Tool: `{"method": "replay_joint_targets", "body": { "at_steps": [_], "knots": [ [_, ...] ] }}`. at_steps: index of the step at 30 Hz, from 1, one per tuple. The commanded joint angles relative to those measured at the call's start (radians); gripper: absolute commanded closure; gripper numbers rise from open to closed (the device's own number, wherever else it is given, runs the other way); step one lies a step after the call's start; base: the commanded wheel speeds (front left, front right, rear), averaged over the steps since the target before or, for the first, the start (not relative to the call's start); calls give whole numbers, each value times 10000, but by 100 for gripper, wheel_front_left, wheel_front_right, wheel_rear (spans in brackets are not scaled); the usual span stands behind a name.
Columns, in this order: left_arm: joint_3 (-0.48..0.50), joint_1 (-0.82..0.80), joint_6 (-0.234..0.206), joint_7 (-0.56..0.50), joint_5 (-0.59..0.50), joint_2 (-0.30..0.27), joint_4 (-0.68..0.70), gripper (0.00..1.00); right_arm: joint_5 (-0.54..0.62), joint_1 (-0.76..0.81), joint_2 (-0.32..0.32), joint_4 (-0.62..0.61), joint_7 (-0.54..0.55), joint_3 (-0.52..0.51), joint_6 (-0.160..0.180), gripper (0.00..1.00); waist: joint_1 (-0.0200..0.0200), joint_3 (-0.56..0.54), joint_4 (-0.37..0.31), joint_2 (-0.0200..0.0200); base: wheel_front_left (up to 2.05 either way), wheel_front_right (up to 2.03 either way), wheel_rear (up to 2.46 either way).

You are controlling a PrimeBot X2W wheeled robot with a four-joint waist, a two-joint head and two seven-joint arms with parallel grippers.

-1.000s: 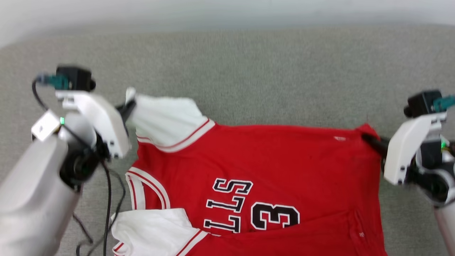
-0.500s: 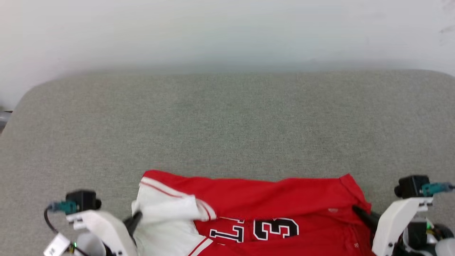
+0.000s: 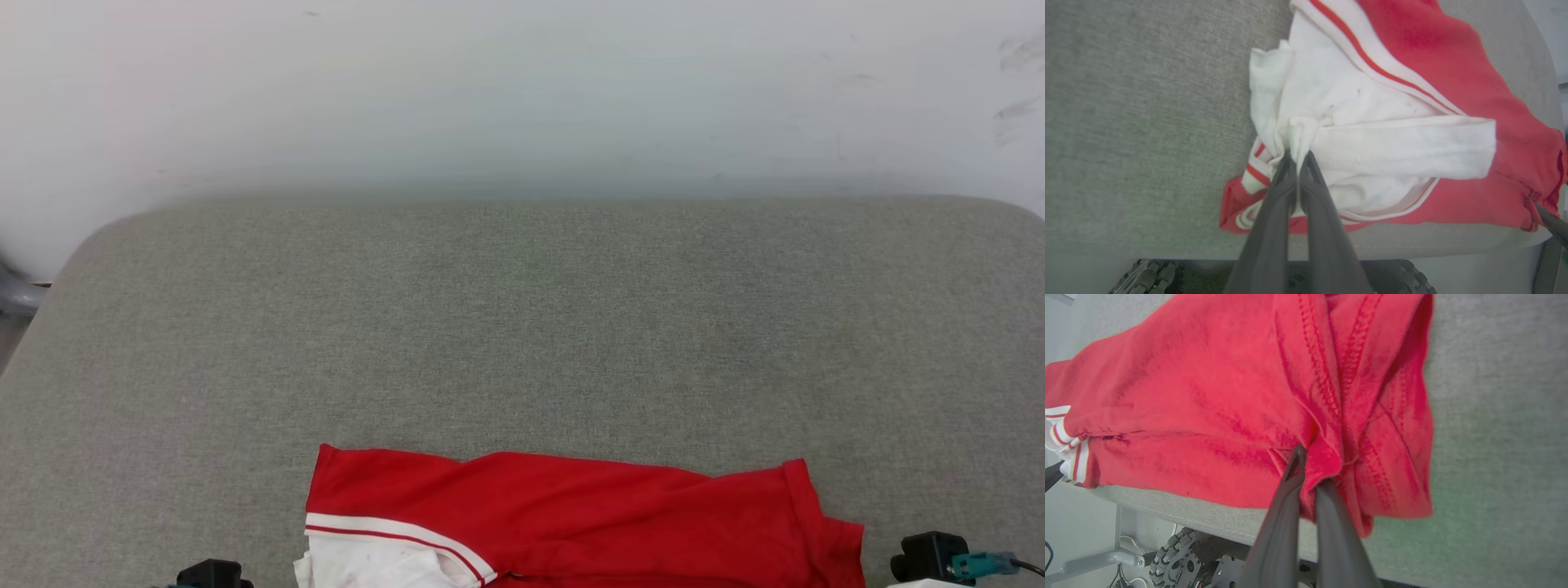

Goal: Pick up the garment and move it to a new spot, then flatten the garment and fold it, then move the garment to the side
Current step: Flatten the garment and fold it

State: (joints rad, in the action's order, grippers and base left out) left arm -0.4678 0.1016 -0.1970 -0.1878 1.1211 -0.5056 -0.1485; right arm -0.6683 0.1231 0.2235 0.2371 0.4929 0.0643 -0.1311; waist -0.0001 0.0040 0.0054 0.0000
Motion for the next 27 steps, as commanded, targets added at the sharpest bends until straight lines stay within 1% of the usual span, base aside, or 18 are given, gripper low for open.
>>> {"method": "replay_joint_targets", "body": {
  "at_steps": [1,2,3,5,7,12,16,18,20,23,27],
  "knots": [
    [47,-103,74,161,-47,79,-192,78,-51,141,-113,15,-137,-65,9,50,1,-28,-3,0,0,0,0],
    [39,-160,132,221,-65,137,-330,51,13,198,-146,-13,-214,-63,9,0,1,-40,-8,0,0,0,0],
    [29,-263,196,320,-139,174,-429,0,231,235,-88,-77,-357,-6,9,0,1,-52,-17,0,0,0,0],
    [78,-431,272,530,-197,244,-597,0,414,254,-107,-184,-686,4,9,0,1,-84,-38,0,0,0,0],
    [0,-544,303,613,-377,195,-645,0,622,241,-73,-376,-969,18,9,0,1,-125,-66,0,0,0,0],
    [51,-891,257,985,-770,51,-357,0,951,343,33,-1126,-1132,-99,9,0,1,-253,-132,0,0,0,0],
    [104,-1116,175,1472,-1223,-78,92,0,1197,432,126,-1737,-785,-418,9,0,1,-332,-205,0,0,0,0],
    [118,-1218,42,1801,-1606,-199,338,0,1287,427,183,-1971,-508,-631,9,0,1,-346,-237,0,0,0,0],
    [170,-1314,-112,2213,-1913,-168,650,0,1396,355,278,-2101,-196,-884,9,0,1,-339,-248,0,0,0,0],
    [213,-1447,-267,2886,-2506,-269,1004,0,1607,240,439,-2233,305,-1210,9,0,1,-292,-213,0,0,0,0],
    [167,-1569,-519,3784,-3350,-282,1330,0,1768,120,619,-2318,911,-1286,9,0,1,-147,-63,0,0,0,0]
  ]
}}
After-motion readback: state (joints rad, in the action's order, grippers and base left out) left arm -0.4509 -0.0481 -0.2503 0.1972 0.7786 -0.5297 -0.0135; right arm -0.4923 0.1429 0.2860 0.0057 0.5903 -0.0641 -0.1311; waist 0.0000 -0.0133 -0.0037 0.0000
